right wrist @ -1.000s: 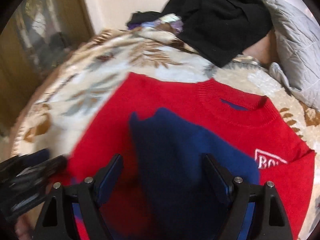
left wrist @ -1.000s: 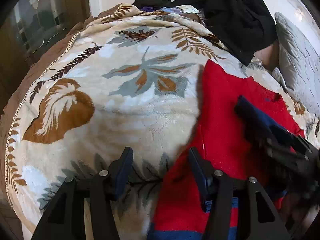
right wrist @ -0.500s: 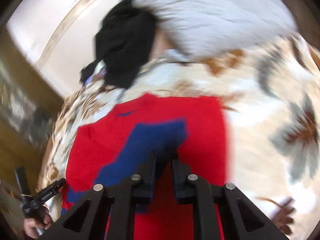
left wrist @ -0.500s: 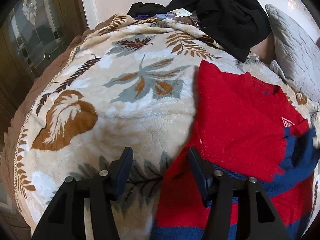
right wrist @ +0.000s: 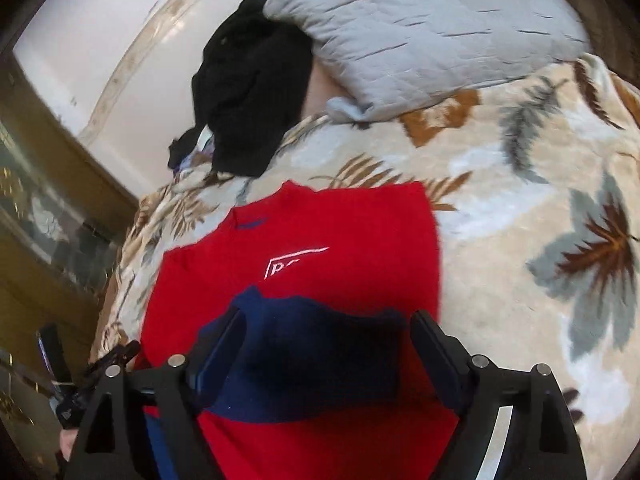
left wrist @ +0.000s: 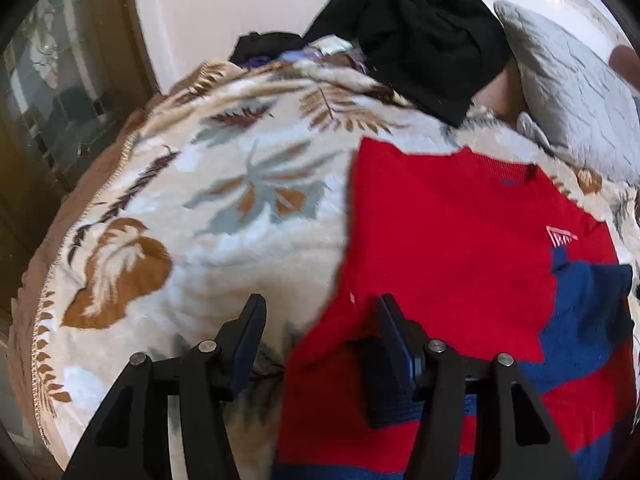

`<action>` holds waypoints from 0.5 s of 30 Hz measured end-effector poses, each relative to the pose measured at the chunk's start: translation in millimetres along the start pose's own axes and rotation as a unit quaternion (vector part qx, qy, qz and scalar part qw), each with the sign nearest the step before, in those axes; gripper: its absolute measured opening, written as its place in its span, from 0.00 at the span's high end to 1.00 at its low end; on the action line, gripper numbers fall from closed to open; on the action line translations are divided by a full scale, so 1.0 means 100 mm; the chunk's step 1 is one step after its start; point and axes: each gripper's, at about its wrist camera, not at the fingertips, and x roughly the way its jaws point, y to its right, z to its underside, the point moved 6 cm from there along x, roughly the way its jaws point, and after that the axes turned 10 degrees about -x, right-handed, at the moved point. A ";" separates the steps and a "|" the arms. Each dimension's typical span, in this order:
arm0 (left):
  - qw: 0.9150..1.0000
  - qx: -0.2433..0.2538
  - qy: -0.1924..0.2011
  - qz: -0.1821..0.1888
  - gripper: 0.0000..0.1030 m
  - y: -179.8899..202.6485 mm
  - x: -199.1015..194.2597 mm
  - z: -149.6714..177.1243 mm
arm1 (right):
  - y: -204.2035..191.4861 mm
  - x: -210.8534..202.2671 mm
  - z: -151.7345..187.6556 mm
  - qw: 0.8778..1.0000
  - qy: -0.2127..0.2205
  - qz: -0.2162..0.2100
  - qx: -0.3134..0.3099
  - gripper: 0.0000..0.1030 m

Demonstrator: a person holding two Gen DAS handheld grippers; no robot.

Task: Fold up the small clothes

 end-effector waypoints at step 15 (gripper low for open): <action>1.000 0.009 -0.004 -0.025 0.42 -0.01 0.05 0.04 | 0.38 0.15 0.09 0.996 -0.038 0.078 0.029 0.79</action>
